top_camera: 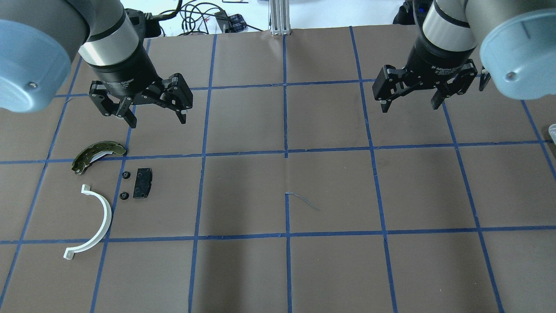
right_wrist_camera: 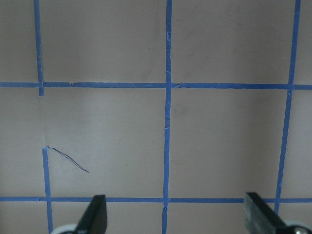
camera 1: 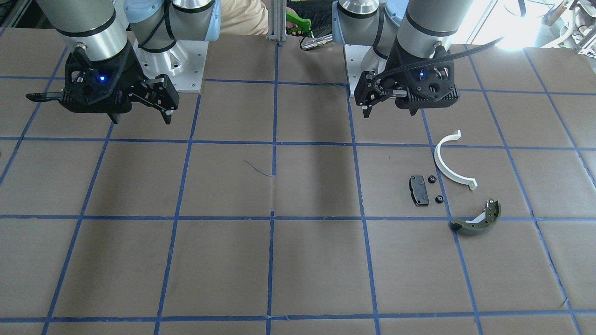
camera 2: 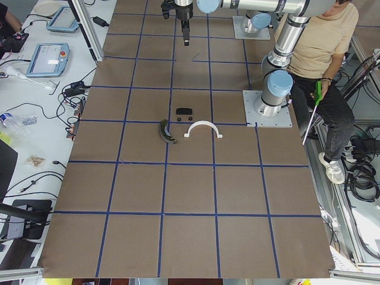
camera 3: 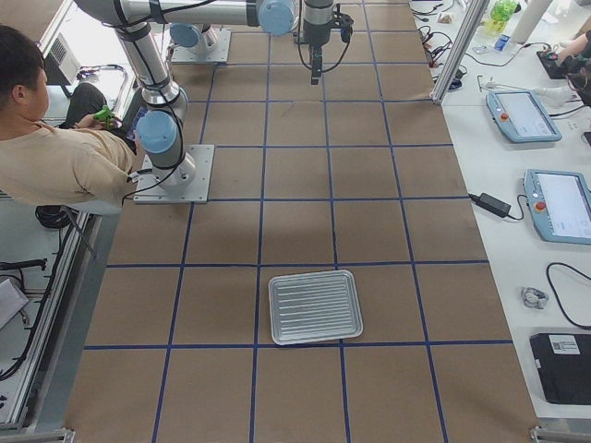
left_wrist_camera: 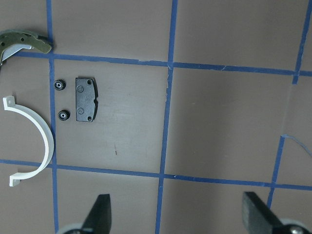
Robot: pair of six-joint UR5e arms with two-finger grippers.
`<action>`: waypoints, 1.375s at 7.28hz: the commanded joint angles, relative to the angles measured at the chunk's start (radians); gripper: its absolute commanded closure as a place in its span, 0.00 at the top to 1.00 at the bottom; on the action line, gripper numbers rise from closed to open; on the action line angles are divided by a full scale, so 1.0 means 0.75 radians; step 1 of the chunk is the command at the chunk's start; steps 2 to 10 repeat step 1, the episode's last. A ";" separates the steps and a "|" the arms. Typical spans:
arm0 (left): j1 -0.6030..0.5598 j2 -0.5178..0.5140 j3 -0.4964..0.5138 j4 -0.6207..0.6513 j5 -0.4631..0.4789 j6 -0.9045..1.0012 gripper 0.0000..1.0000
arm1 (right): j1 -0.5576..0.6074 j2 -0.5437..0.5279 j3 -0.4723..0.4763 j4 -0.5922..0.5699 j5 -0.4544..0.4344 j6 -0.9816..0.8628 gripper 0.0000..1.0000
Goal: Place bearing gear from tray to pile
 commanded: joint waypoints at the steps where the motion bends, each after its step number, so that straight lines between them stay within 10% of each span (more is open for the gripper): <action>1: -0.004 0.006 -0.003 0.010 -0.040 0.039 0.98 | 0.000 0.000 -0.001 -0.002 0.001 0.000 1.00; 10: -0.004 0.006 -0.003 0.010 -0.040 0.039 0.98 | 0.000 0.000 -0.001 -0.002 0.001 0.000 1.00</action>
